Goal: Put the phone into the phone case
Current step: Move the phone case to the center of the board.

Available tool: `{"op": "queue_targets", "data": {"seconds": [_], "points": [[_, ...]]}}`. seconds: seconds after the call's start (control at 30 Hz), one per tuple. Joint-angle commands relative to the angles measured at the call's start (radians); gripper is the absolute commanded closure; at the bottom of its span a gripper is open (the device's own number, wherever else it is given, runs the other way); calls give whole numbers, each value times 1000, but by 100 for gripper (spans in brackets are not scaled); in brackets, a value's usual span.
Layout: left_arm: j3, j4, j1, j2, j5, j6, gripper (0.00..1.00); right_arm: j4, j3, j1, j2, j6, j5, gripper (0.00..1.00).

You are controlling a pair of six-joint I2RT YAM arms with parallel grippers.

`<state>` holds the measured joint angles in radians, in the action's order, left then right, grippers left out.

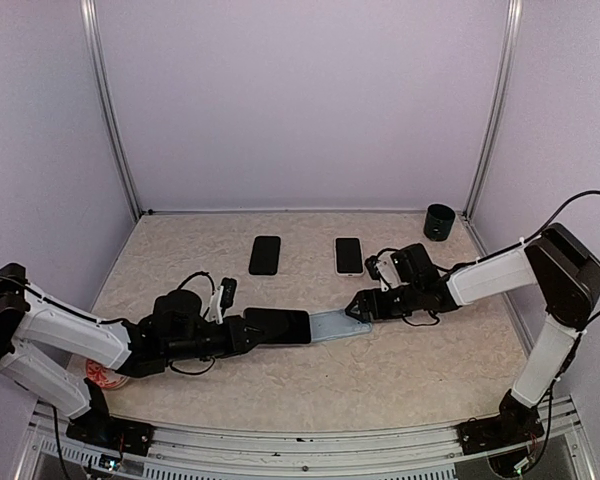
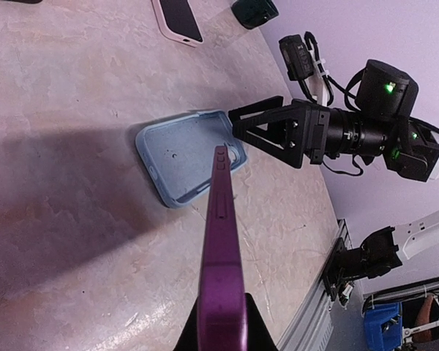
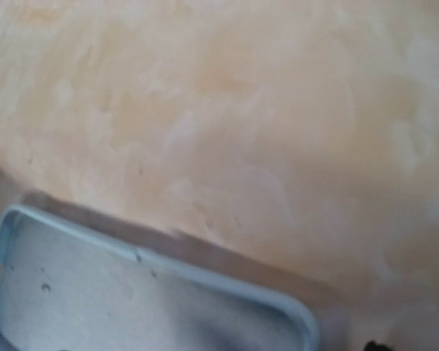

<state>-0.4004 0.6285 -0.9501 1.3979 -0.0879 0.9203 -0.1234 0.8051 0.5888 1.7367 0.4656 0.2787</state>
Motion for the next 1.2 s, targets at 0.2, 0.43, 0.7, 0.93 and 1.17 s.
{"op": "queue_targets", "data": {"seconds": [0.2,0.43,0.7,0.93,1.17], "points": [[-26,61,37,-17,3,6,100,-114,-17,-5,30,27,147,20],[-26,48,65,-12,30,31,100,-151,-71,46,-22,68,152,22],[-39,49,66,7,46,57,100,-237,-122,126,-33,139,161,22],[-55,60,52,38,0,73,100,-238,-153,137,-71,149,106,20],[-115,65,31,102,-62,89,100,-208,-206,138,-201,160,22,0]]}}
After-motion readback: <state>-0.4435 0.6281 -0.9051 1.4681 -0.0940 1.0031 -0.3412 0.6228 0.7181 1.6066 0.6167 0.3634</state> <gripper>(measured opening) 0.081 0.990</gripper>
